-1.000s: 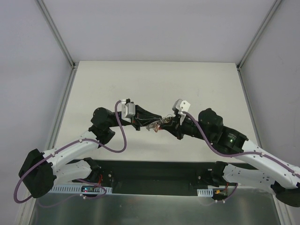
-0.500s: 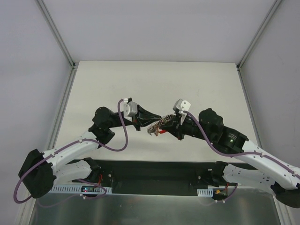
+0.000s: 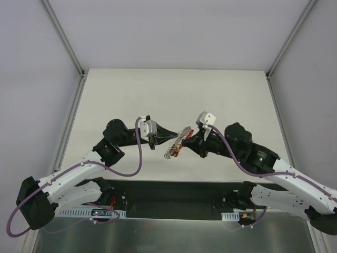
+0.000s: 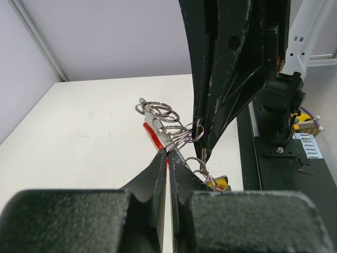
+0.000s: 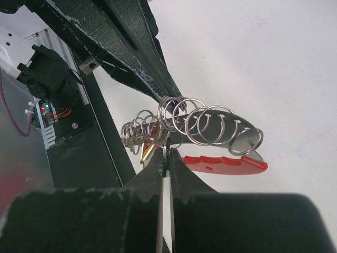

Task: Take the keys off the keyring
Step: Adjust the key on the keyring.

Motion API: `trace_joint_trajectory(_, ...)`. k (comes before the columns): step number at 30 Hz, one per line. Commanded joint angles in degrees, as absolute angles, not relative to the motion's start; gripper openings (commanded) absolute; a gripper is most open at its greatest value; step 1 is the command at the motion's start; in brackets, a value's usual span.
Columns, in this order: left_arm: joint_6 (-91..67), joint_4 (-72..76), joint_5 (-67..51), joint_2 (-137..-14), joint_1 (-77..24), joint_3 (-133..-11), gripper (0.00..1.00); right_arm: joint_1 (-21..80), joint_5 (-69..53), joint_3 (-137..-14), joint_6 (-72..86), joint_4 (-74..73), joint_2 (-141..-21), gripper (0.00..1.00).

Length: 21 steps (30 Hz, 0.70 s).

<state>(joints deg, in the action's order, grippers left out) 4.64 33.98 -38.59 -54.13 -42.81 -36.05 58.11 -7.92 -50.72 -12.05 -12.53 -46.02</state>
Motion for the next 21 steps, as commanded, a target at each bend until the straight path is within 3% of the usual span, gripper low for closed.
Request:
trace_joint_trajectory(1, 10.63, 29.28, -31.91, -52.82, -41.92, -39.11, 0.0, 58.36, -10.55, -51.15, -10.81, -11.43, -44.82, 0.01)
trace_joint_trajectory(15, 12.05, 25.22, -30.85, -51.15, -42.36, -39.37, 0.0, 58.18, -10.37, -49.75, -10.28, -10.55, -45.79, 0.01)
trace_joint_trajectory(21, 5.29, 32.59, -31.46, -50.71, -42.28, -37.8, 0.0, 58.18, -10.9, -48.43, -8.97, -8.71, -46.05, 0.01)
